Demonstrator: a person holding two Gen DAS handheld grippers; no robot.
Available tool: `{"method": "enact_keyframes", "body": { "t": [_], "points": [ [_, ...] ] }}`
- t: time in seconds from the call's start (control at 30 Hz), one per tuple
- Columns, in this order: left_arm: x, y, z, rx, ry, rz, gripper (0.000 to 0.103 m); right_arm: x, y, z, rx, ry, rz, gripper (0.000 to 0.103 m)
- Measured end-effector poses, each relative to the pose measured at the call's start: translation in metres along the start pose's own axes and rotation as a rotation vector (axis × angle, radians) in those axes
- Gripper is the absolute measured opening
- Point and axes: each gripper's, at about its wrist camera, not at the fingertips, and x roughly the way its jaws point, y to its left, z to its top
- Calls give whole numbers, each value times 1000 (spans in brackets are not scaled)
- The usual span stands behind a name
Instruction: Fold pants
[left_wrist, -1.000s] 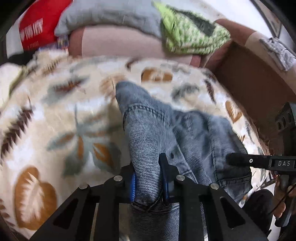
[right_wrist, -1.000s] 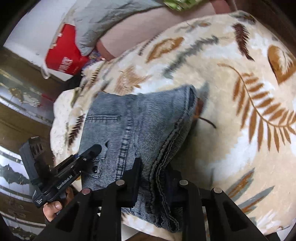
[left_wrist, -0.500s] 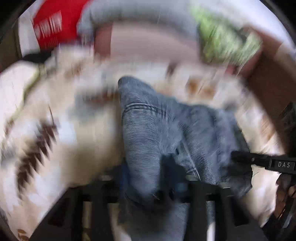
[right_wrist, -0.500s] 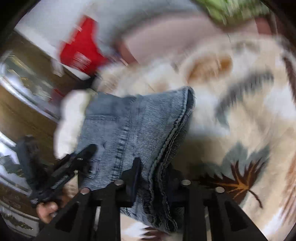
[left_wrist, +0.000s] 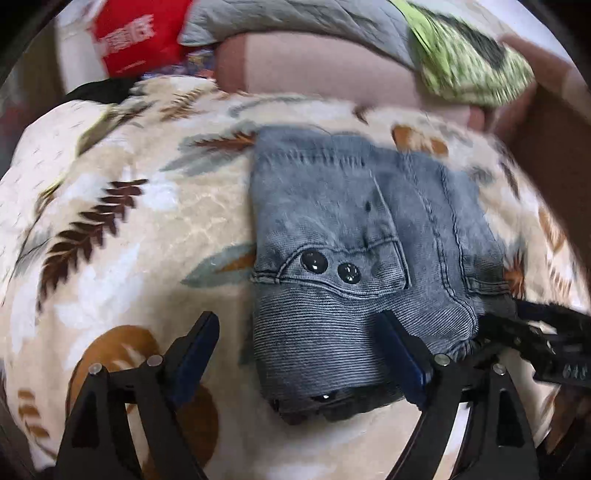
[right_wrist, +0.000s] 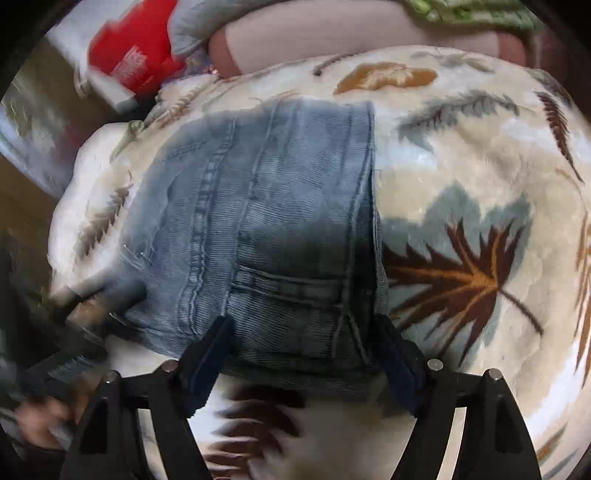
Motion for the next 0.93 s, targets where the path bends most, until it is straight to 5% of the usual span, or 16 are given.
{"method": "enact_keyframes", "body": {
  "t": [0.13, 0.23, 0.57, 0.93],
  "points": [
    [-51, 0, 3, 0, -105, 37, 88, -58, 16, -2, -28, -89, -42, 83],
    [-77, -6, -2, 29, -153, 94, 100, -88, 22, -14, -98, -160, -157, 103],
    [-113, -27, -23, 4, -168, 56, 100, -119, 31, -39, -158, -177, -249, 103],
    [-98, -35, -10, 31, -126, -18, 100, -111, 31, -26, -149, -170, -264, 103]
  ]
}}
